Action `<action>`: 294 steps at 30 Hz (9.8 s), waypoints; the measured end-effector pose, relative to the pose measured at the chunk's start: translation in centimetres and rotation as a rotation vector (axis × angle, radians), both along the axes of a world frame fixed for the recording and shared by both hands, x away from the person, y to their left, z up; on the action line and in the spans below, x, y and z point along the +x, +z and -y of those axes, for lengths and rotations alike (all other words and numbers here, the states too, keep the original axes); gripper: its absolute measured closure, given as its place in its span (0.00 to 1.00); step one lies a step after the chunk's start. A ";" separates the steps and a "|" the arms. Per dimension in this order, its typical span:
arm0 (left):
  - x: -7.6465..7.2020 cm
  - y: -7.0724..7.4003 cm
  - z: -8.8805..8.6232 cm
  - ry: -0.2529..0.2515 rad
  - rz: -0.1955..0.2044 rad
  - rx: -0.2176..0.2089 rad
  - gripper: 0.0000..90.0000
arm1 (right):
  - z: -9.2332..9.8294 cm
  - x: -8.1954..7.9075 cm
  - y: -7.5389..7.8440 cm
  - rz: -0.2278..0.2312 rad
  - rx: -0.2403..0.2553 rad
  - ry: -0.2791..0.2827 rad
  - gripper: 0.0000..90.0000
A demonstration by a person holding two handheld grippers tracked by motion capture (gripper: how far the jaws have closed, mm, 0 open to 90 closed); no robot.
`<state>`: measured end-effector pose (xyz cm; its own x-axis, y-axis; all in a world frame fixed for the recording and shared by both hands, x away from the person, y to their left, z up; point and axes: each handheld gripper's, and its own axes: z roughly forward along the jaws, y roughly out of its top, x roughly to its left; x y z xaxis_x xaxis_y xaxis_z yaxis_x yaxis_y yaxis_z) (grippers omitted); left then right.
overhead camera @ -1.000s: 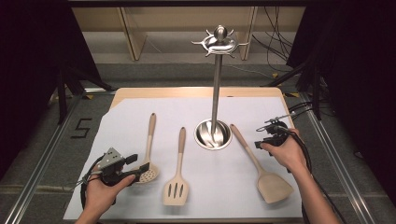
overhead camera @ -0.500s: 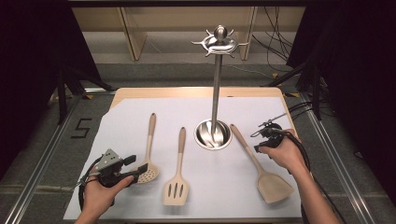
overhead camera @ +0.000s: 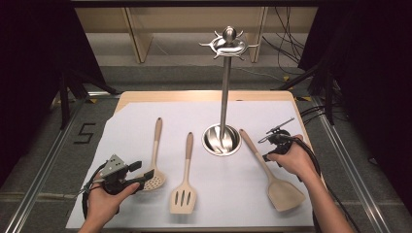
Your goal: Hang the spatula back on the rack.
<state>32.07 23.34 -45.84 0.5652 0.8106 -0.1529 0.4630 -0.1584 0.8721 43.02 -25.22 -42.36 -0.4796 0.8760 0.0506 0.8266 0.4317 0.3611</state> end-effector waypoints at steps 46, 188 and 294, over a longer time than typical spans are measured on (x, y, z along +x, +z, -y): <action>0.2 0.0 0.2 -0.015 0.007 -0.007 0.42 | -1.3 -0.9 -2.0 -0.170 -0.075 -0.099 0.88; 0.2 0.2 0.1 -0.005 0.034 -0.011 0.43 | 0.4 -9.3 9.0 0.730 0.489 -0.002 0.88; 0.1 0.2 0.0 -0.006 0.035 -0.006 0.43 | -4.7 -7.3 9.6 0.751 0.420 0.086 0.86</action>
<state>32.19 23.30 -45.62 0.5752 0.8063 -0.1378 0.4308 -0.1554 0.8890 35.69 -20.54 -32.80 -0.5795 0.8149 0.0045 0.2753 0.1905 0.9423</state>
